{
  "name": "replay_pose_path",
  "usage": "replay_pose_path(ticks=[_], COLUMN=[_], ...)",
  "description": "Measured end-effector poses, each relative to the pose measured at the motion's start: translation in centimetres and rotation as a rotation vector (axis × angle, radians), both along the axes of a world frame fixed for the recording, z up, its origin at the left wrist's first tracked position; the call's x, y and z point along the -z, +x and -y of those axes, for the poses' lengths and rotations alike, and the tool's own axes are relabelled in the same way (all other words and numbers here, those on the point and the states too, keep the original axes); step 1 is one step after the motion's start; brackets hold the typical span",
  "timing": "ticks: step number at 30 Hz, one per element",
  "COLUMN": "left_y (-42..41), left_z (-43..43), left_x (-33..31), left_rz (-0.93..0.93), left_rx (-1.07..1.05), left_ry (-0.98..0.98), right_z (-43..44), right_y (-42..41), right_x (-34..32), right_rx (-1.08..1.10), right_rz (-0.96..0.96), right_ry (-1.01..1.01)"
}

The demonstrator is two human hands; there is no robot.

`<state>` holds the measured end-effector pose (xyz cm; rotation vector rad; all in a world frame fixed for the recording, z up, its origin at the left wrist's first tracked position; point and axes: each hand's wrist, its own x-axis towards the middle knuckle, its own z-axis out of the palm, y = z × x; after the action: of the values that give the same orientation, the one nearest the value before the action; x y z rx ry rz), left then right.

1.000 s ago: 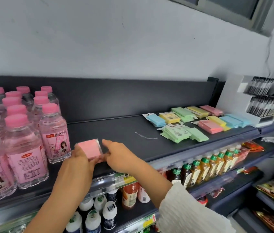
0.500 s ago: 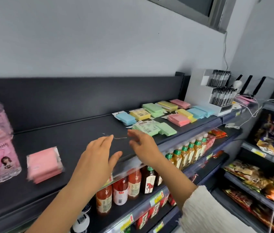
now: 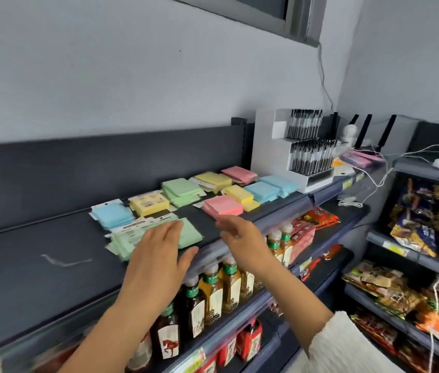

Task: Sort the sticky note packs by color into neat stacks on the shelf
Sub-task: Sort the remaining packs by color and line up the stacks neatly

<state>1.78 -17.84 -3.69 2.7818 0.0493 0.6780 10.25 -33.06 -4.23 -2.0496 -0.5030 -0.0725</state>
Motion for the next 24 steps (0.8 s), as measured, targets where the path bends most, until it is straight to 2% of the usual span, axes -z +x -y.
replay_pose_path(ticks=[5, 11, 19, 24], left_y=[5.7, 11.5, 18.9, 22.6], left_z=[6.3, 9.4, 9.5, 8.8], left_x=[-0.2, -0.9, -0.6, -0.2], left_rz=[0.02, -0.003, -0.106, -0.214], left_rx=[-0.014, -0.064, -0.089, -0.083], left_ry=[0.059, 0.127, 0.151, 0.146], right_z=[6.5, 10.7, 9.1, 6.5], right_y=[4.9, 10.3, 18.5, 24.8], right_x=[-0.2, -0.1, -1.7, -2.8], right_rx=[-0.026, -0.053, -0.172, -0.257], right_rz=[0.003, 0.002, 0.147, 0.162], right_ry=[-0.009, -0.049, -0.238, -0.323])
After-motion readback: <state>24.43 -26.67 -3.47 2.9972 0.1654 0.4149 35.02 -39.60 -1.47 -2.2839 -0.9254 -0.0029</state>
